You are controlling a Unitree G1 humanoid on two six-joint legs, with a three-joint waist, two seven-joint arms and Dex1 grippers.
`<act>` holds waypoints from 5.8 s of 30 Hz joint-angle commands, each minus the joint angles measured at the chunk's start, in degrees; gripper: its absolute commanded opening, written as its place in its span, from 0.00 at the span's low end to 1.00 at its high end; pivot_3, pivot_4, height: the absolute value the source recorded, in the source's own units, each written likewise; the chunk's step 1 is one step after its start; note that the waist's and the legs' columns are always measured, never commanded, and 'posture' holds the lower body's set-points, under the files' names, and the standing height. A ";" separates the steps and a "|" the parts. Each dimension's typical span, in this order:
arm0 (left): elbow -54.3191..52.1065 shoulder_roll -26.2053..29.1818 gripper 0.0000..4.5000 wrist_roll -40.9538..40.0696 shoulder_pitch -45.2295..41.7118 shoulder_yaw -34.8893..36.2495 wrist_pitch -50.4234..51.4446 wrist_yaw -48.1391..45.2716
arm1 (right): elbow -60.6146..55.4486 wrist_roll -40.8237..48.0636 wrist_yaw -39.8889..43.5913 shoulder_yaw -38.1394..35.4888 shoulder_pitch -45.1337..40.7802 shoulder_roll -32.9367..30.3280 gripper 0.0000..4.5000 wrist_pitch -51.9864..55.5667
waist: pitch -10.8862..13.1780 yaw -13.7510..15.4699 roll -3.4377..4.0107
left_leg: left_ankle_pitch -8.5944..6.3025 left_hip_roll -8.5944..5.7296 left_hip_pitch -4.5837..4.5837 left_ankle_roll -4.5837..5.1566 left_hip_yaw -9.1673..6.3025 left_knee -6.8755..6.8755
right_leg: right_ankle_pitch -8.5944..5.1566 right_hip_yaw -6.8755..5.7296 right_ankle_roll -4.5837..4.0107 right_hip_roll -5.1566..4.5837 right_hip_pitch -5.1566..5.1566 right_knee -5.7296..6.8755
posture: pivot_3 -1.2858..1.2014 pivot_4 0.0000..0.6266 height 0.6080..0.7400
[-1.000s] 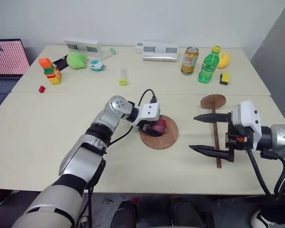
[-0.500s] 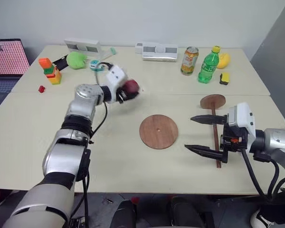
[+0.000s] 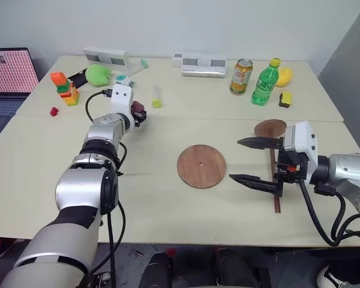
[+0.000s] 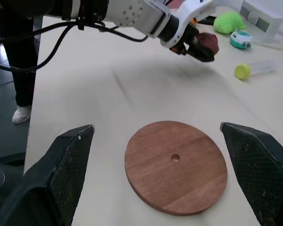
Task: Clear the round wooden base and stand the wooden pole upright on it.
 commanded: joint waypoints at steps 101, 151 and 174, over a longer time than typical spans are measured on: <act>-78.10 23.83 1.00 -23.93 42.04 -10.74 9.10 -58.96 | 18.79 -22.39 -27.56 13.22 -15.98 41.36 0.06 -7.88 | -0.03 -1.79 0.13 | 0.02 0.18 -0.07 -0.03 0.30 -0.12 | 0.00 0.33 -0.03 0.13 -0.49 0.33 | 0.52 0.24 1.00; -77.70 24.39 1.00 -23.58 41.70 -11.09 9.32 -60.97 | 15.07 -24.54 -24.97 18.80 -10.01 39.97 0.06 -8.49 | -0.03 -1.69 0.13 | -0.01 0.19 -0.02 0.03 0.27 -0.15 | 0.00 0.31 -0.03 0.13 -0.44 0.31 | 0.52 0.24 1.00; -76.74 24.25 1.00 -22.88 41.03 -11.41 8.14 -61.88 | 17.47 -27.58 -25.20 18.76 -8.14 38.23 0.06 -11.86 | -0.04 -1.54 0.13 | -0.03 0.18 0.04 0.06 0.24 -0.14 | 0.00 0.29 -0.03 0.13 -0.34 0.30 | 0.52 0.24 1.00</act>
